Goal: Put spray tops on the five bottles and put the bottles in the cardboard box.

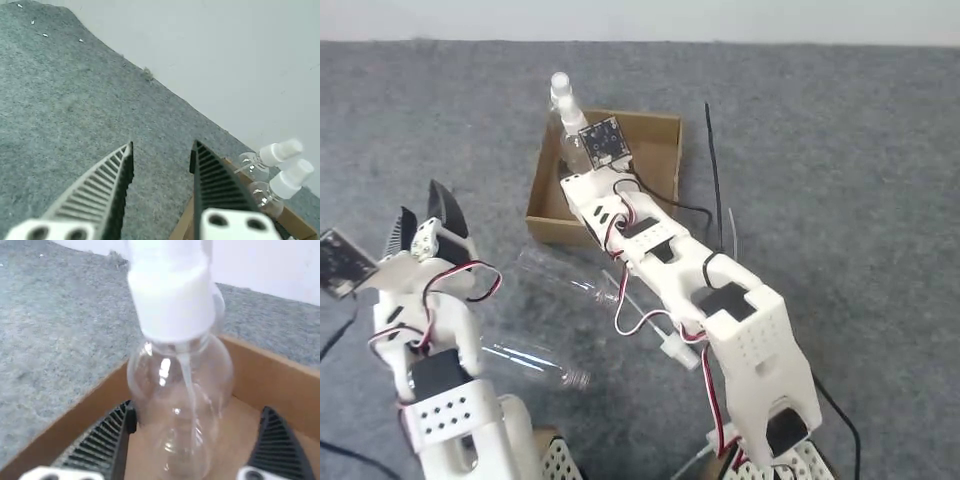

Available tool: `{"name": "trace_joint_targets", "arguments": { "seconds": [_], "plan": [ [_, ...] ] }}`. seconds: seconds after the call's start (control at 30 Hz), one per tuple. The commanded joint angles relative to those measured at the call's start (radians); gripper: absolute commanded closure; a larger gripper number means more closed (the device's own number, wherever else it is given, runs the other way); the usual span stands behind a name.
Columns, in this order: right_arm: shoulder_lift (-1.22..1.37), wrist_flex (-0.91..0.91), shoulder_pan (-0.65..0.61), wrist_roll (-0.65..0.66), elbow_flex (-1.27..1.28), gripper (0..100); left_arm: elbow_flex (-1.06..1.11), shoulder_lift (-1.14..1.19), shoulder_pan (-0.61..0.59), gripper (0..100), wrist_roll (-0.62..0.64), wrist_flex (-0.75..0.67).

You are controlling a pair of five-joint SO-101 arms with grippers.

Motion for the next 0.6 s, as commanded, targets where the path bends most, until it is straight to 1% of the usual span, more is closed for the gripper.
{"name": "trace_joint_targets", "arguments": {
  "seconds": [0.0, 0.23, 0.57],
  "plan": [
    [-0.142, 0.045, -0.008, 0.018, 0.011, 65.5, -0.012, -0.014, -0.002, 82, -0.009, -0.034],
    [-0.265, 0.211, -0.022, 0.015, 0.06, 65.4, -0.012, -0.014, -0.002, 82, -0.009, -0.035],
    [-0.374, 0.493, -0.015, 0.021, 0.055, 65.5, -0.012, -0.014, -0.002, 82, -0.009, -0.035]
  ]
}}
